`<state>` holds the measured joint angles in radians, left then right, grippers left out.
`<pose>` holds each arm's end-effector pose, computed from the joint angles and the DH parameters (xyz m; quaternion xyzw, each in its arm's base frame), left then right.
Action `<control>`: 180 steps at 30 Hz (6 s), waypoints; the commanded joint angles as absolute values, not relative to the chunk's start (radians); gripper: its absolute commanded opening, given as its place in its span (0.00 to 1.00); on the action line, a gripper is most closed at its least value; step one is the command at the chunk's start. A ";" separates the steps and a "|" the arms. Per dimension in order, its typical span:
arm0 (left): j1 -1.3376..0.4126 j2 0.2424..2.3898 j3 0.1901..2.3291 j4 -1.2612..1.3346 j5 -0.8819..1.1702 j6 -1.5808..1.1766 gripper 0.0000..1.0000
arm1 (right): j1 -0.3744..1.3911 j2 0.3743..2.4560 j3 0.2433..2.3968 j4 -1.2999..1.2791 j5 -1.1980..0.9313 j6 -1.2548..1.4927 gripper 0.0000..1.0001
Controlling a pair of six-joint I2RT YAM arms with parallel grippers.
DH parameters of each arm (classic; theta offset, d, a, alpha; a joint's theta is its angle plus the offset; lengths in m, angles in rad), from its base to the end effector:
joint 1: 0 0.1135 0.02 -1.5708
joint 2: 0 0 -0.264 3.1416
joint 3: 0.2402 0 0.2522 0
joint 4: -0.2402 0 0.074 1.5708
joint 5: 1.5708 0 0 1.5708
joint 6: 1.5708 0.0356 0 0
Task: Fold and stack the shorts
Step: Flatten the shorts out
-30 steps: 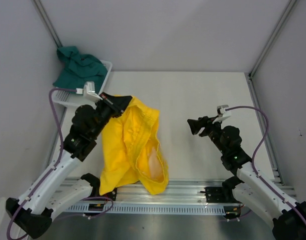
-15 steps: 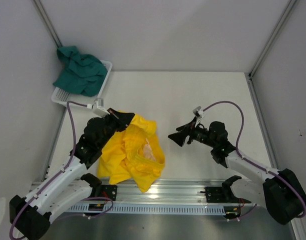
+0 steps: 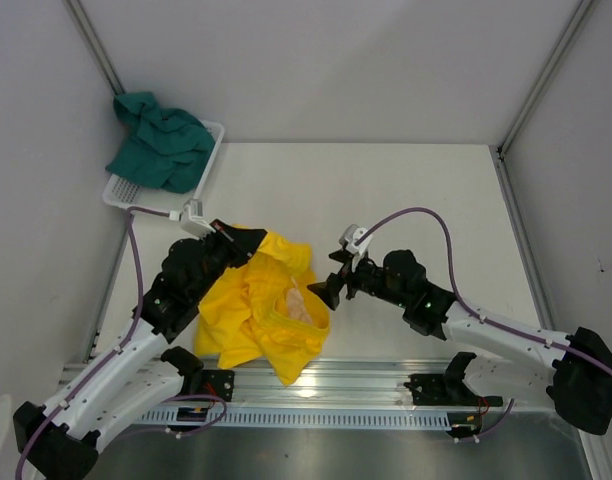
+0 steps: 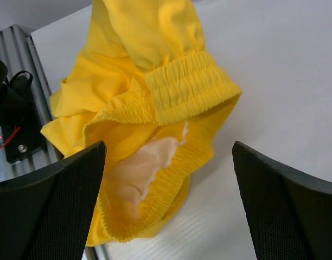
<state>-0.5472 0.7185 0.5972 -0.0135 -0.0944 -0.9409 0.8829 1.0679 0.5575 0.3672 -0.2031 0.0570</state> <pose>0.1556 -0.0909 0.3025 -0.1776 0.7317 -0.4189 0.5076 0.1491 0.1927 0.2620 -0.3626 0.6621 0.3633 0.5460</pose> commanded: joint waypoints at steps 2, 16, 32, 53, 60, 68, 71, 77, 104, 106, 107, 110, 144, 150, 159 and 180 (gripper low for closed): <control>-0.557 0.677 0.676 -0.040 -0.101 -0.920 0.00 | 0.963 1.106 0.695 0.275 -0.029 -0.119 0.99; -0.557 0.657 0.735 -0.110 -0.074 -0.907 0.00 | 1.068 1.345 0.931 0.167 0.176 -0.273 0.74; -0.557 0.652 0.742 -0.135 -0.064 -0.899 0.24 | 1.080 1.356 1.075 0.019 0.178 -0.273 0.00; -0.517 0.739 0.867 -0.298 -0.195 -0.773 0.99 | 0.844 1.164 1.137 -0.225 0.076 -0.060 0.49; -0.486 0.742 0.856 -0.345 -0.218 -0.744 0.99 | 0.660 1.417 1.152 -0.134 -0.374 0.187 0.49; -0.474 0.689 0.828 -0.360 -0.233 -0.723 0.99 | 0.584 1.729 1.151 0.213 -0.555 0.526 0.54; -0.474 0.686 0.815 -0.370 -0.227 -0.700 0.99 | 0.577 1.820 1.154 0.317 -0.545 0.649 0.66; -0.476 0.690 0.795 -0.391 -0.236 -0.672 0.99 | 0.571 1.960 1.177 0.431 -0.503 0.779 0.68; -0.850 1.044 0.914 -0.431 -0.397 -0.463 0.93 | 0.500 2.264 1.424 0.664 -0.525 0.930 0.00; -0.925 1.093 0.956 -0.455 -0.432 -0.446 0.93 | 0.499 2.244 1.414 0.626 -0.509 0.899 0.00; -0.945 1.144 0.965 -0.465 -0.463 -0.448 0.93 | 0.499 2.224 1.410 0.615 -0.503 0.876 0.00; -1.021 1.233 0.996 -0.462 -0.494 -0.445 0.92 | 0.492 2.204 1.385 0.604 -0.496 0.856 0.00; -1.207 1.717 1.298 -0.693 -0.583 -0.555 0.68 | 0.471 2.135 1.336 0.569 -0.489 0.793 0.00; -1.224 1.720 1.285 -0.673 -0.463 -0.497 0.55 | 0.468 2.140 1.328 0.571 -0.491 0.795 0.00; -1.232 1.730 1.218 -0.582 -0.253 -0.437 0.54 | 0.456 2.129 1.333 0.552 -0.491 0.785 0.00; -1.244 1.874 1.224 -0.601 -0.301 -0.459 0.15 | 0.431 2.091 1.333 0.473 -0.466 0.773 0.00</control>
<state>-1.2327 1.8610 1.2335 -0.6083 -0.2901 -0.4587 0.4473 2.1593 1.3289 0.4896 -0.4896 0.7990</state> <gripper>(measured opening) 0.199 0.011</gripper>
